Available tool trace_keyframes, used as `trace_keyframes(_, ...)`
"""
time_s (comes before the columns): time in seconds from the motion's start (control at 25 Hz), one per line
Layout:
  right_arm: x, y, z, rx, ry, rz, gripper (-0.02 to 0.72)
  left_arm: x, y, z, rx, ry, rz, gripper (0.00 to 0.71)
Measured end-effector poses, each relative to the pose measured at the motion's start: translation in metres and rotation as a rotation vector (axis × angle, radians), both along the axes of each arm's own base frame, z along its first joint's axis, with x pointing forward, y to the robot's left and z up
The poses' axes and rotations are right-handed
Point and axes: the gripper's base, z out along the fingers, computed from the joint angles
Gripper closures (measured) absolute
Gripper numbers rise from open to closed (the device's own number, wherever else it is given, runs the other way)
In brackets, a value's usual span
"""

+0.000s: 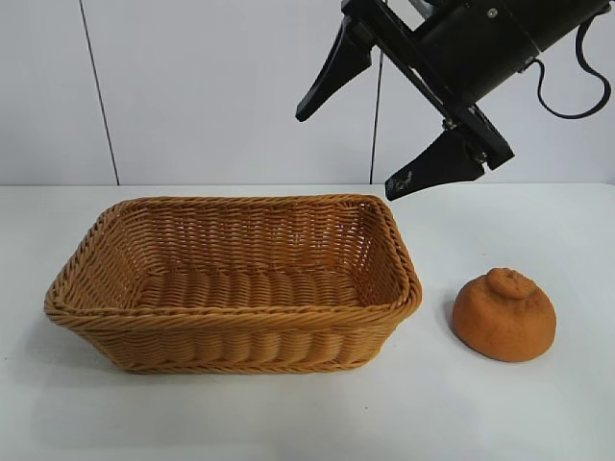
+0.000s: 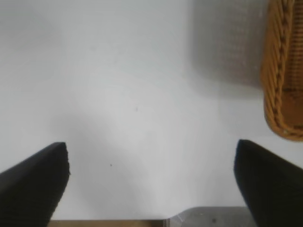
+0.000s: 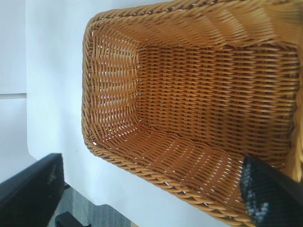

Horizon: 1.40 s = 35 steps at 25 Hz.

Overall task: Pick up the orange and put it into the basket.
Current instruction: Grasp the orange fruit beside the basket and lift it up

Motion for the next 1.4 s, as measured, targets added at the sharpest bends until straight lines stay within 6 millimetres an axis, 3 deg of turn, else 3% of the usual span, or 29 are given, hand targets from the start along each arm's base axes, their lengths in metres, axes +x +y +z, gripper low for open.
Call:
trace_keyframes(0.08,0.0,0.0,0.0,0.0,0.0,0.0,0.01,-0.029,0.0,0.009,0.001,-0.039,-0.008,0.037)
trace_keyframes(0.28,0.0,0.0,0.0,0.0,0.0,0.0,0.01,-0.099,0.001,0.009,0.003,-0.105,-0.017,0.037)
trace_keyframes(0.56,0.0,0.0,0.0,0.0,0.0,0.0,0.01,-0.175,0.001,-0.007,0.004,-0.275,-0.016,0.037)
trace_keyframes(0.84,0.0,0.0,0.0,0.0,0.0,0.0,0.01,-0.216,-0.006,-0.029,-0.087,-0.505,-0.011,0.037)
trace_keyframes(1.4,0.0,0.0,0.0,0.0,0.004,0.003,0.01,-0.258,-0.006,-0.022,-0.098,-0.782,-0.023,0.037)
